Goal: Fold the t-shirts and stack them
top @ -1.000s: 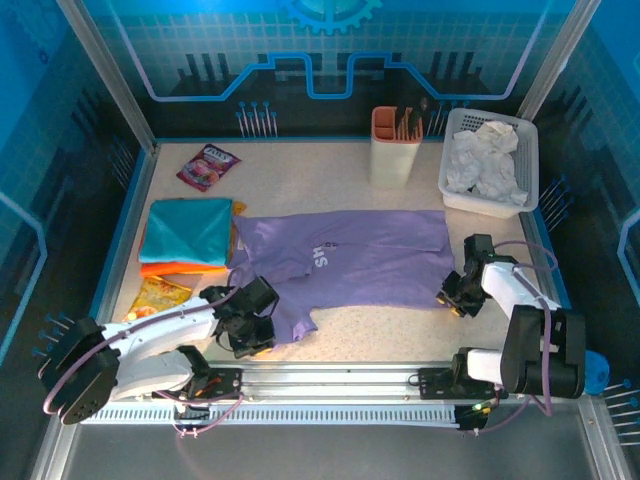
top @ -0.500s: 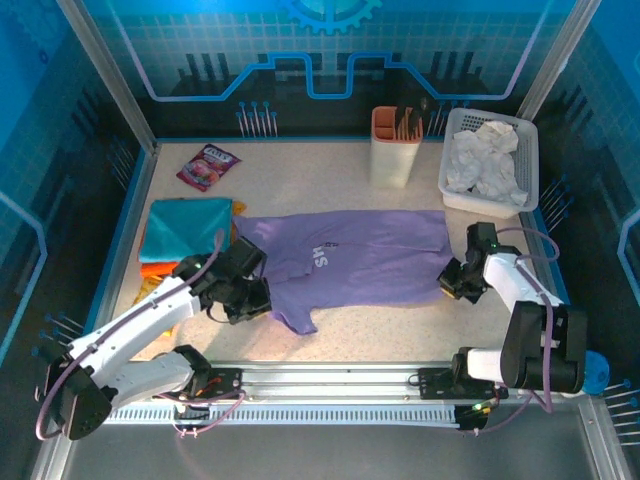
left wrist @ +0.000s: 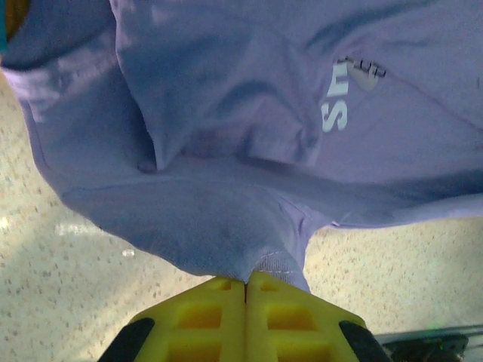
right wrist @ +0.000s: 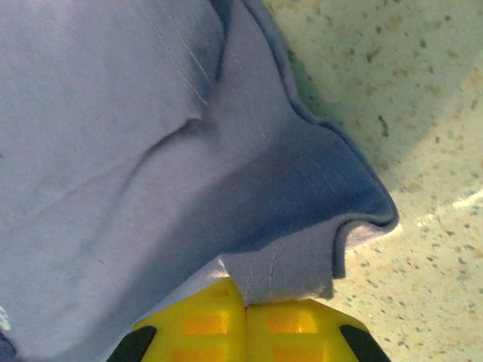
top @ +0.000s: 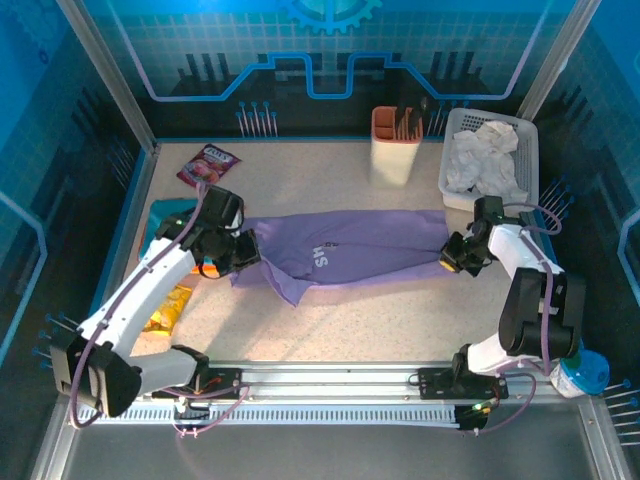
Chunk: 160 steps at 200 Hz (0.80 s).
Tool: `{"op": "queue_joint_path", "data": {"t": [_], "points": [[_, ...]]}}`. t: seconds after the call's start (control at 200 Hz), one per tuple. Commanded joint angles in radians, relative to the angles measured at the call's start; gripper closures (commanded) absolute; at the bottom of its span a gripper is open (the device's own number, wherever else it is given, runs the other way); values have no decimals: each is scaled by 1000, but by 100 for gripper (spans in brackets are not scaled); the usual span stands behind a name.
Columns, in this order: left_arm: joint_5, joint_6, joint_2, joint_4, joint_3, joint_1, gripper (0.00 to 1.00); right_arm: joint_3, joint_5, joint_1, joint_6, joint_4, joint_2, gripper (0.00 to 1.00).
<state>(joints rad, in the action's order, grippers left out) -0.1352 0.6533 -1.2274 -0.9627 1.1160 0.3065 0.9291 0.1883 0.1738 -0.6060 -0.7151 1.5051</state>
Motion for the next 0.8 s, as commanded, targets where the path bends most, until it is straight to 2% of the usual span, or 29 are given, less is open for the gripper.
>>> {"op": "queue_joint_path", "data": {"t": [0.0,0.52,0.795], "points": [[-33,-57,-42,40,52,-48,100,41,51,18,-1,-11,39,98],[2,-134,-307,107,236,-120,100,110,76,33,-43,52,156,95],[18,-167,-364,128,262,-151,100,108,87,65,-69,81,174,92]]}}
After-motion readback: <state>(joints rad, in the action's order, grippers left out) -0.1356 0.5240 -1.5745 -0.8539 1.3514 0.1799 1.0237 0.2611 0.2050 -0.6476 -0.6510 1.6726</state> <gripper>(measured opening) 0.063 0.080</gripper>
